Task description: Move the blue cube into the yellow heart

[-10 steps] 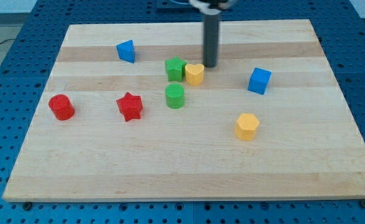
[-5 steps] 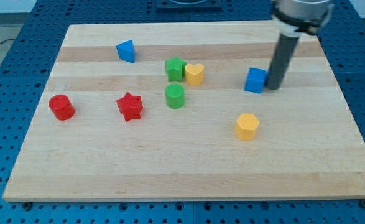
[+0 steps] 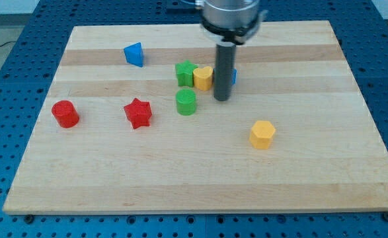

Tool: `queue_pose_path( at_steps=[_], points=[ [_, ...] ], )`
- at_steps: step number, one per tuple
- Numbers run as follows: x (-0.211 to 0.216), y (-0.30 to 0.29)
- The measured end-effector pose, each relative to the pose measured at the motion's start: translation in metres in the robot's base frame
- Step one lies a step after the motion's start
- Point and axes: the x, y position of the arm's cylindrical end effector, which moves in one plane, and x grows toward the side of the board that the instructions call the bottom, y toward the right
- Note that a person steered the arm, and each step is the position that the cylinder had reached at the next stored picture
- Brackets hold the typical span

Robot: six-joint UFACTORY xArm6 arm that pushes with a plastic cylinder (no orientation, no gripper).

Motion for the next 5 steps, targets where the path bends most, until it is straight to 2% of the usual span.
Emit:
queue_pose_path(
  at_steps=[2, 5],
  points=[
    [-0.004, -0.011],
    [0.004, 0.005]
  ],
)
